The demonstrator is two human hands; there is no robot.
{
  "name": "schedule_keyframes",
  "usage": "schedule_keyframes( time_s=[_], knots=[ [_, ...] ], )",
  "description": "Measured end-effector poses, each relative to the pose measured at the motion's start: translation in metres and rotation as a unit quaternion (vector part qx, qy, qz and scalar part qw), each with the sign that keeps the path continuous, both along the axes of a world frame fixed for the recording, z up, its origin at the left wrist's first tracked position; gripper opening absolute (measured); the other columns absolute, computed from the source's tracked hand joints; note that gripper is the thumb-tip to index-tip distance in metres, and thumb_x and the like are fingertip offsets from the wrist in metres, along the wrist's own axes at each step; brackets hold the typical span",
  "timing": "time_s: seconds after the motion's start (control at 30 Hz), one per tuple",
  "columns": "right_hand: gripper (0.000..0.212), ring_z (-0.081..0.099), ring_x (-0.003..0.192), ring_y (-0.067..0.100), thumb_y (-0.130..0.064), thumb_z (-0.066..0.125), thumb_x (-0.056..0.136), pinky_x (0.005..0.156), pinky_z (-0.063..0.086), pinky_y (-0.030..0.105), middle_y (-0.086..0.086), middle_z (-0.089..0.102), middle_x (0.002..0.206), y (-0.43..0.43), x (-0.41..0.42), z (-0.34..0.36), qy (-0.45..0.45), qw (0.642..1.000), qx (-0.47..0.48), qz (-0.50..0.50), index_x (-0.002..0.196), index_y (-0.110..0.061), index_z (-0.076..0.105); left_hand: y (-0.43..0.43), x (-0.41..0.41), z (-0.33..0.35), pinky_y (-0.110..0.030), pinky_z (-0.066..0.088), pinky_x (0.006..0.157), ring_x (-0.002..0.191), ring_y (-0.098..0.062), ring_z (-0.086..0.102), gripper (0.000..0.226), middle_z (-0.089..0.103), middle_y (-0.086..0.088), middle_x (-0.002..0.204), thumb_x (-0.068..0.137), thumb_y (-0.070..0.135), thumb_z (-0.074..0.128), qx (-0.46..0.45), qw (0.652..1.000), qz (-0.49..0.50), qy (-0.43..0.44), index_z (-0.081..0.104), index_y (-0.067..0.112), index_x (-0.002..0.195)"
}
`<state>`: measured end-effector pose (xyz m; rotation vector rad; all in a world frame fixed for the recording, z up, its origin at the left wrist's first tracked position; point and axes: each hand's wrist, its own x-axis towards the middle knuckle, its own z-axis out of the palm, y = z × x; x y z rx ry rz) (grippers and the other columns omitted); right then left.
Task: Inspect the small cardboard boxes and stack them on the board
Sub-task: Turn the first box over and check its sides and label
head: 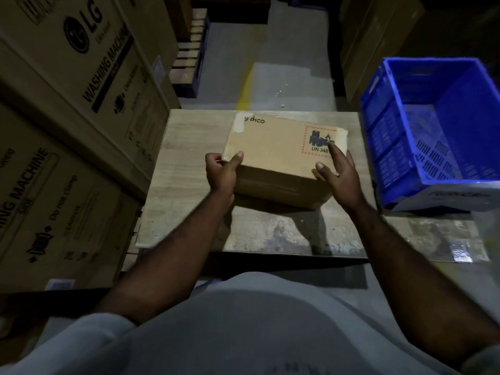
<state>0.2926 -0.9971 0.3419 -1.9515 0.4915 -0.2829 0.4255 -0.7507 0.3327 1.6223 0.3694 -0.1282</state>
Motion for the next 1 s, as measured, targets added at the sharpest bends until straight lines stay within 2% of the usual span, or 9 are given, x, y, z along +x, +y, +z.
schedule_keyframes(
  time_s=[0.07,0.17,0.23,0.37,0.53,0.6,0.8,0.93,1.0],
  knots=[
    [0.071,0.044,0.141,0.013,-0.030,0.070,0.099,0.111,0.046,0.032,0.004,0.038,0.155,-0.001,0.001,-0.001,0.017,0.999,-0.051,0.000,0.161,-0.019,0.037,-0.002,0.001,0.001,-0.037,0.054,0.078,0.091,-0.022,0.062,0.041,0.062,-0.001,0.098,0.082,0.027,0.086,0.003,1.000,0.002,0.001,0.047,0.025,0.093],
    [0.074,0.041,0.145,0.021,-0.054,0.064,0.096,0.115,0.045,0.050,0.006,0.026,0.165,0.002,0.005,0.003,0.045,0.989,-0.142,-0.024,0.160,-0.030,0.034,-0.001,0.001,-0.004,-0.043,0.055,0.089,0.100,-0.023,0.064,0.037,0.066,-0.004,0.110,0.085,0.037,0.082,-0.021,1.000,0.009,0.018,0.055,0.022,0.104],
    [0.079,0.026,0.154,0.034,-0.067,0.057,0.094,0.117,0.036,0.062,0.010,0.016,0.171,0.007,0.008,0.008,0.079,0.966,-0.242,-0.041,0.159,-0.033,0.029,0.001,-0.002,-0.006,-0.044,0.053,0.098,0.114,-0.024,0.062,0.056,0.065,-0.006,0.125,0.084,0.047,0.080,-0.050,0.998,-0.004,0.048,0.057,0.017,0.125],
    [0.081,0.010,0.157,0.044,-0.069,0.055,0.095,0.119,0.023,0.066,0.014,0.012,0.172,0.021,0.021,0.021,0.128,0.934,-0.330,-0.048,0.160,-0.027,0.031,0.007,-0.006,-0.003,-0.042,0.045,0.111,0.137,-0.027,0.048,0.092,0.046,-0.008,0.155,0.085,0.048,0.080,-0.050,0.993,-0.066,0.082,0.031,0.021,0.158],
    [0.073,0.027,0.147,0.048,-0.063,0.058,0.095,0.108,0.042,0.065,0.016,0.013,0.167,0.026,0.031,0.015,0.167,0.939,-0.285,-0.097,0.154,-0.026,0.035,0.012,-0.008,-0.004,-0.048,0.046,0.112,0.129,-0.023,0.057,0.105,0.062,-0.001,0.140,0.056,0.054,0.092,-0.050,0.984,-0.151,0.084,0.048,0.022,0.146],
    [0.072,0.039,0.138,0.047,-0.061,0.056,0.095,0.103,0.048,0.062,0.018,0.013,0.166,0.029,0.033,0.013,0.183,0.935,-0.286,-0.099,0.154,-0.026,0.033,0.015,-0.009,-0.006,-0.049,0.042,0.115,0.135,-0.024,0.050,0.118,0.055,0.001,0.146,0.050,0.052,0.094,-0.022,0.977,-0.185,0.100,0.040,0.024,0.151],
    [0.068,0.046,0.130,0.047,-0.065,0.055,0.093,0.098,0.046,0.056,0.015,0.024,0.162,0.028,0.030,0.016,0.158,0.935,-0.294,-0.119,0.151,-0.032,0.037,0.007,-0.014,0.012,-0.041,0.037,0.114,0.143,-0.022,0.035,0.120,0.038,-0.004,0.158,0.066,0.021,0.096,0.008,0.975,-0.219,0.029,0.019,0.027,0.158],
    [0.071,0.045,0.136,0.041,-0.071,0.048,0.095,0.106,0.043,0.055,0.010,0.024,0.163,0.010,0.017,0.013,0.122,0.960,-0.209,-0.140,0.155,-0.035,0.037,-0.008,-0.015,0.037,-0.057,0.040,0.114,0.145,-0.025,0.033,0.124,0.033,-0.001,0.158,0.051,0.052,0.096,0.098,0.964,-0.232,-0.090,0.023,0.049,0.152],
    [0.075,0.045,0.136,0.034,-0.072,0.043,0.096,0.112,0.042,0.052,0.010,0.022,0.163,0.005,0.009,0.007,0.089,0.979,-0.126,-0.133,0.159,-0.033,0.031,-0.018,-0.013,0.054,-0.061,0.038,0.113,0.146,-0.029,0.031,0.117,0.030,0.001,0.160,0.050,0.065,0.090,0.178,0.935,-0.247,-0.183,0.026,0.057,0.148]
  ],
)
